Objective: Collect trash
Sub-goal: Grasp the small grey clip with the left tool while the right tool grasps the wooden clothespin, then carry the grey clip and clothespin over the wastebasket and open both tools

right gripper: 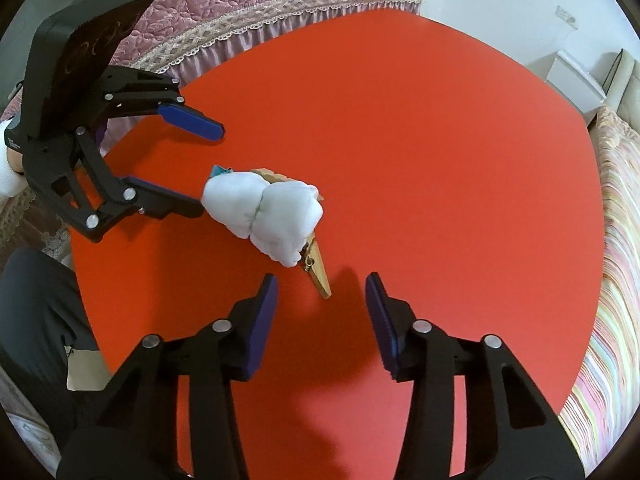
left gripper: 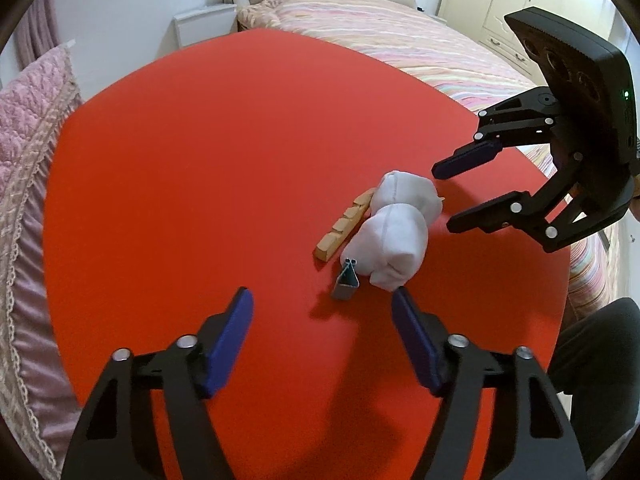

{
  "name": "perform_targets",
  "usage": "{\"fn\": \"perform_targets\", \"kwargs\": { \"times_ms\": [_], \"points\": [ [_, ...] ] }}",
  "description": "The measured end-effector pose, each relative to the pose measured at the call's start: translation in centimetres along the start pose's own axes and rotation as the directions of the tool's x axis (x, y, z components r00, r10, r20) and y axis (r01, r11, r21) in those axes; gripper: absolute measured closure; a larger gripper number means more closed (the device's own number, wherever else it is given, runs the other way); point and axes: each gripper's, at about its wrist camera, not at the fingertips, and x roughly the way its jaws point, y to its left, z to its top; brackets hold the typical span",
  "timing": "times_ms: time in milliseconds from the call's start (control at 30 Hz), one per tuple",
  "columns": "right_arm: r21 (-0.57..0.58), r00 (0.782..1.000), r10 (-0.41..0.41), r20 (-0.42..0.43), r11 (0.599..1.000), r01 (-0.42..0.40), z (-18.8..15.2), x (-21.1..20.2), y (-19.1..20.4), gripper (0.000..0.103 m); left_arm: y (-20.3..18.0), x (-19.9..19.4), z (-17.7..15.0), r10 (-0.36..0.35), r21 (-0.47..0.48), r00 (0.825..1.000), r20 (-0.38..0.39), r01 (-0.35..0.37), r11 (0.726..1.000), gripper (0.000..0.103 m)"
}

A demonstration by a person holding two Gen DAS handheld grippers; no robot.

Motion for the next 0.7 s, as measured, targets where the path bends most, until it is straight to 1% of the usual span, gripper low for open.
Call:
{"fn": "perform_targets", "kwargs": {
  "times_ms": [100,167,267,300,333,400,433,467,500,533,700],
  "points": [
    [-0.004,1.000,0.009,0.008,1.000,-0.009,0.13,0.19,-0.06,0.068,0.15,0.28,0.09,-0.001,0.003,1.000,0.002,0.001,1.000,0.048],
    [-0.009,1.000,0.010,0.006,1.000,-0.010,0.29,0.41,0.01,0.074,0.03,0.54,0.13,-0.004,0.008,1.000,0.000,0.004,1.000,0.049],
    [-0.012,1.000,0.007,-0.001,1.000,-0.007,0.57,0.75,0.04,0.082,-0.04,0.66,0.12,-0.010,0.009,1.000,0.003,0.010,1.000,0.057],
    [-0.011,1.000,0.009,-0.004,1.000,-0.009,0.57,0.81,0.04,0.085,-0.12,0.72,0.11,-0.017,0.010,1.000,0.004,0.017,1.000,0.059],
    [-0.012,1.000,0.009,-0.008,1.000,-0.009,0.53,0.84,0.07,0.090,-0.20,0.81,0.07,-0.018,0.011,1.000,0.001,0.018,1.000,0.062],
    [-0.013,1.000,0.007,-0.010,1.000,-0.007,0.48,0.88,0.08,0.091,-0.18,0.85,0.05,-0.017,0.006,1.000,0.005,0.017,1.000,0.073],
    [-0.009,1.000,0.008,-0.009,1.000,-0.008,0.45,0.83,0.02,0.091,-0.16,0.87,0.03,-0.020,0.001,1.000,0.004,0.020,1.000,0.076],
    [-0.006,1.000,0.008,-0.008,1.000,-0.009,0.43,0.80,-0.01,0.091,-0.29,0.87,-0.03,-0.021,-0.001,1.000,0.003,0.021,1.000,0.081],
    [-0.005,1.000,0.008,-0.008,1.000,-0.008,0.43,0.80,-0.01,0.091,-0.35,0.87,-0.02,-0.021,0.000,1.000,-0.001,0.021,1.000,0.089],
    [-0.002,1.000,0.006,-0.007,1.000,-0.006,0.43,0.79,-0.02,0.092,-0.44,0.87,-0.02,-0.020,0.002,1.000,-0.005,0.020,1.000,0.092],
    [0.019,1.000,-0.002,-0.003,1.000,0.002,0.25,0.66,-0.06,0.092,-0.84,0.70,-0.39,-0.017,0.000,1.000,-0.009,0.017,1.000,0.092]
  ]
}}
